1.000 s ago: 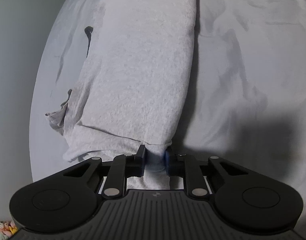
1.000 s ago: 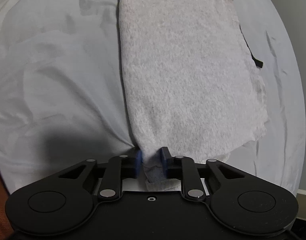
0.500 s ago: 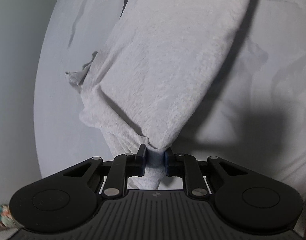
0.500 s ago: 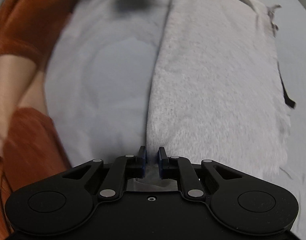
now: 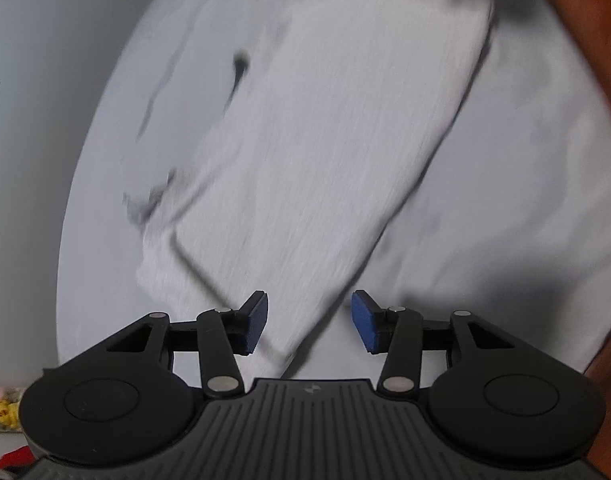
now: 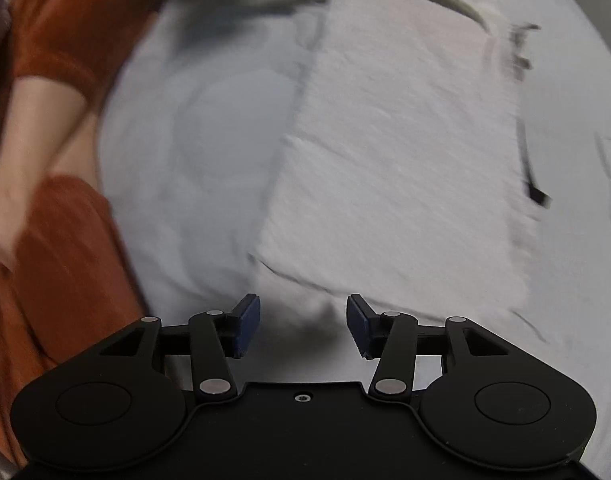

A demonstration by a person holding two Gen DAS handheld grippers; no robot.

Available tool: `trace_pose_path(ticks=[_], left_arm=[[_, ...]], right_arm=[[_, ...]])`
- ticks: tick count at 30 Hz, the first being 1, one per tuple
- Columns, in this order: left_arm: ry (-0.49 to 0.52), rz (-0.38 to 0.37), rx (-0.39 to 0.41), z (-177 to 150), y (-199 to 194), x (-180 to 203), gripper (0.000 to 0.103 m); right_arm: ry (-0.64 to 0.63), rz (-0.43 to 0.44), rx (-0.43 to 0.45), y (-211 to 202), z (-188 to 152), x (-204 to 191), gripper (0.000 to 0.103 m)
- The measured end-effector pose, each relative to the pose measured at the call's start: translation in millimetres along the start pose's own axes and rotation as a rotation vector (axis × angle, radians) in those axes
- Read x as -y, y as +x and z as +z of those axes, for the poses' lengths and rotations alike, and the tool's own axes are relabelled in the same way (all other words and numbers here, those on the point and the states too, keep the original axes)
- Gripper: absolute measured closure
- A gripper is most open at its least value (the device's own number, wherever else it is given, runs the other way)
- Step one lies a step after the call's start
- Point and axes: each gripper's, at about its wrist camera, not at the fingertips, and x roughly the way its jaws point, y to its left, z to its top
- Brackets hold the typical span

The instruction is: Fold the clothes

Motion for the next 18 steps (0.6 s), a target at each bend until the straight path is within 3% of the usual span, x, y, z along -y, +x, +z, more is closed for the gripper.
trace_pose_path(ticks=[6,12,18], left_arm=[[0.084,0.008,0.093,63.8,-12.7,55.4,0.058],[0.106,0.02,0.181,114.2,6.9,100.6,0.058],[0.154,0.045,0.212,139.2,29.8,144.5,0.058]], right_arm=[[-0.091,-0.135,-0.026,5.2,-25.6,15.6,0.056],[-0.2,-0.259,-0.014,26.9,-41.1,28.4,0.055],[-0.349,-0.287,-0.014,49.3,-51.2,30.3,0.055]])
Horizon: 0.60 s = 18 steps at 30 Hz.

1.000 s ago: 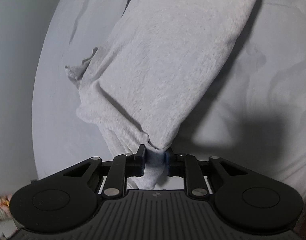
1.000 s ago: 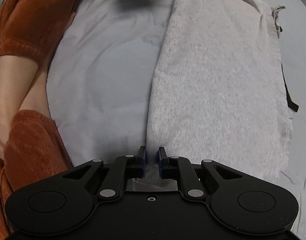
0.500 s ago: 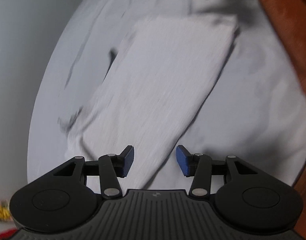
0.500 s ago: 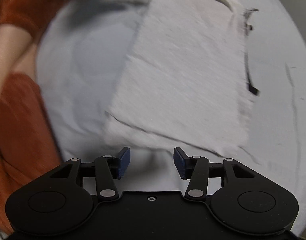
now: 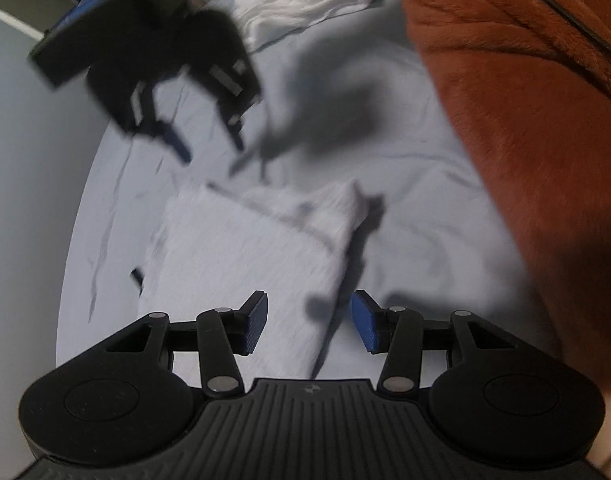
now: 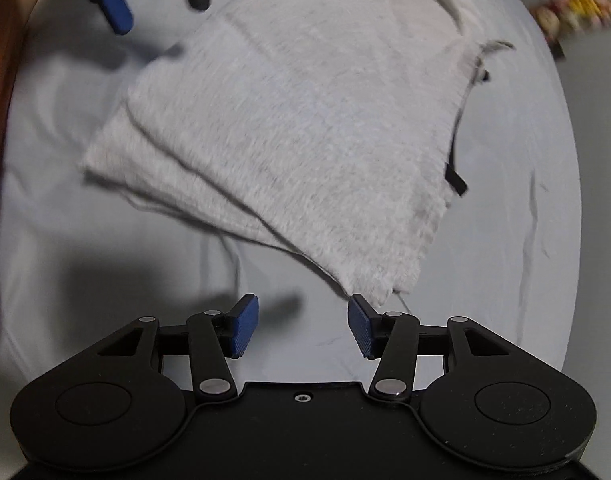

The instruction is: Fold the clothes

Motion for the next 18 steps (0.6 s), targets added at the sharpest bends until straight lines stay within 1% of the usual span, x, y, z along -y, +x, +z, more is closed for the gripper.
trace_pose_path(ticks=[5,7,8,10,12,16,18], left_arm=[[0.0,0.005,0.0,8.1,20.0,8.4,0.06],[-0.019,-0.007,-0.002,10.5,28.3,6.7,0.067],[-0.032,-0.01,-0.004,10.8,31.2,5.3,0.069],[-0.058,-0.02,-0.01,10.8,37.3,1.6,0.077],[-0.072,-0.024,-0.005,11.6,36.4,0.2,0.079],[-0.094,-0.042,0.007,11.8,40.9,-4.2,0.083],[-0.108,-0.052,0.012,11.4,40.4,-7.7,0.086]], right_arm=[[-0.039,-0.035,0.038,19.3,-4.0,3.1,0.055],[-0.065,-0.042,0.048,26.0,-4.6,4.2,0.055],[-0.08,-0.039,0.045,30.5,-4.6,4.7,0.055],[-0.106,-0.037,0.033,36.9,-4.3,4.1,0.055],[-0.142,-0.048,0.035,43.9,-3.1,2.9,0.055],[-0.151,-0.09,0.079,47.8,2.7,6.5,0.055],[-0.156,-0.096,0.087,49.7,4.5,8.1,0.056]])
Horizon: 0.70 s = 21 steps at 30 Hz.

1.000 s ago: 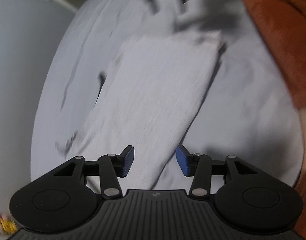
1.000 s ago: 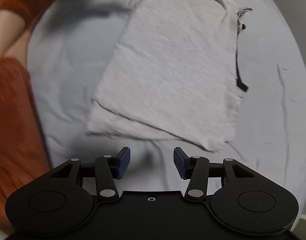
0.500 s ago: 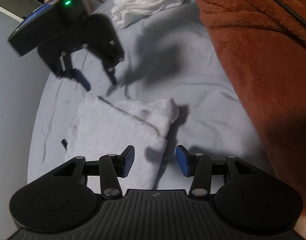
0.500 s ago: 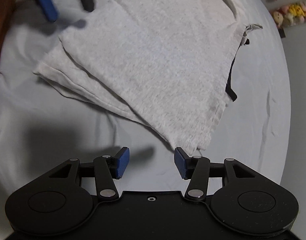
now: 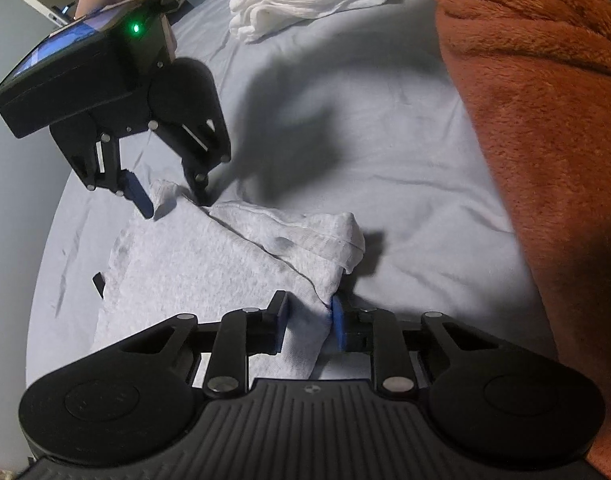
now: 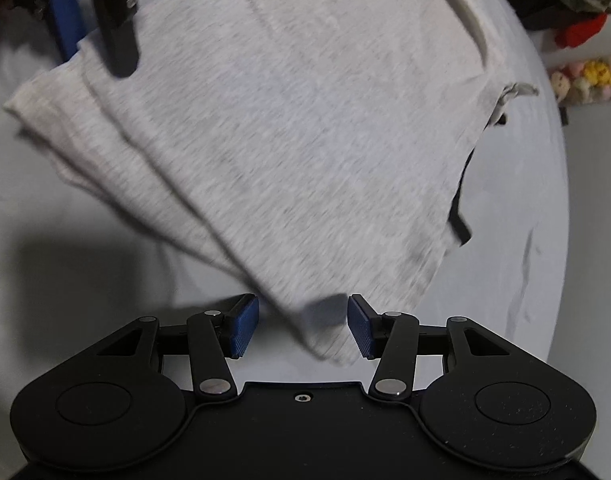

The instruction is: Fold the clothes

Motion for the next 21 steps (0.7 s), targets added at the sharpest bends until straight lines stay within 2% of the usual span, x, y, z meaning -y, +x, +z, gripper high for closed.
trace_pose_path(ticks=[5,7,10,13,16,21], left_arm=[[-0.082,-0.031,0.01,4.7,0.3,-8.9,0.091],[-0.124,-0.049,0.011,4.9,-0.5,-15.9,0.092],[-0.156,-0.062,0.015,6.6,-1.1,-21.9,0.093],[-0.238,-0.09,0.026,4.5,-5.0,-33.6,0.093],[-0.329,-0.11,0.044,-0.8,-10.9,-45.6,0.093],[-0.408,-0.099,0.077,-6.1,-23.8,-58.0,0.094]], right_arm=[[-0.013,0.014,0.002,10.5,2.3,4.9,0.061],[-0.017,0.026,-0.001,11.9,3.1,5.8,0.071],[-0.027,0.034,-0.011,13.2,5.0,6.2,0.08],[-0.022,0.036,-0.026,14.3,7.8,8.5,0.086],[-0.019,0.048,-0.044,14.0,11.4,12.2,0.089],[-0.028,0.064,-0.064,10.4,16.0,18.6,0.094]])
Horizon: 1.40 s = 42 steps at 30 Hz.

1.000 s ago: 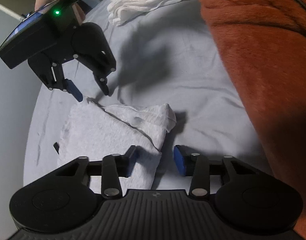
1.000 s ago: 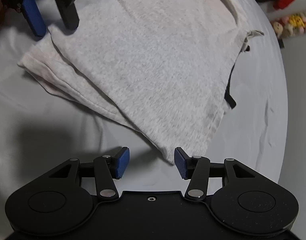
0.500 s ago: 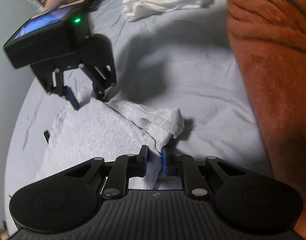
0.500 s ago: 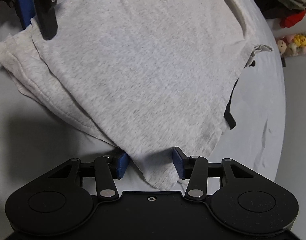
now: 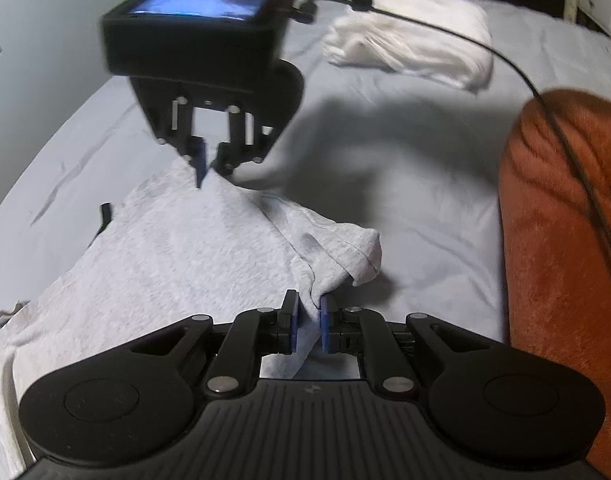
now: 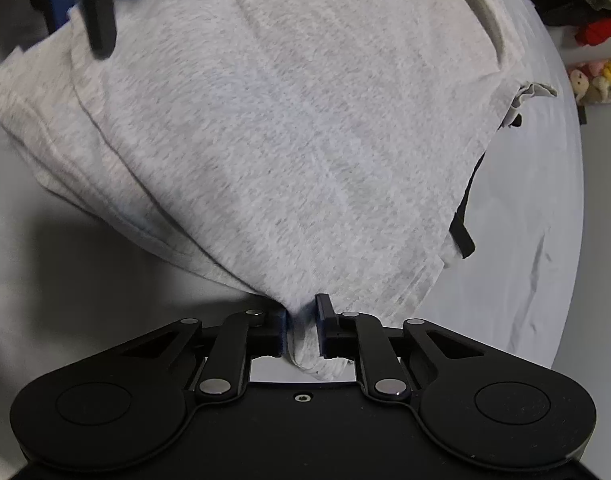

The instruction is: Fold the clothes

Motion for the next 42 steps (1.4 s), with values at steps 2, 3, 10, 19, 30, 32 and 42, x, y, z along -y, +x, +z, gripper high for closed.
trace_pose_path(ticks=[2,3,10,19,30,32,42], left_arm=[[-0.023,0.009,0.014,-1.5,-7.3,-3.9,0.094],[-0.034,0.013,0.019,-2.9,-11.3,-6.1,0.094],[-0.069,0.063,0.042,-8.8,-30.2,-20.2,0.094],[-0.115,0.154,0.079,-23.4,-65.5,-47.9,0.094],[-0.367,0.213,0.13,-73.2,-106.0,-117.6,0.094],[-0.433,0.219,0.147,-85.0,-113.3,-134.2,0.094],[-0.637,0.243,0.165,-136.0,-126.7,-203.0,0.094]], right_arm=[[0.009,0.005,-0.01,-3.8,3.0,4.6,0.095],[0.014,0.006,-0.015,-6.0,4.6,6.6,0.095],[0.026,-0.022,-0.046,-27.3,14.7,20.7,0.096],[-0.009,-0.109,-0.073,-48.8,40.4,53.0,0.097],[-0.028,-0.187,-0.019,-58.0,101.2,116.2,0.097],[-0.033,-0.192,-0.001,-55.1,115.0,132.8,0.097],[-0.019,-0.208,0.069,-24.3,176.2,193.2,0.097]])
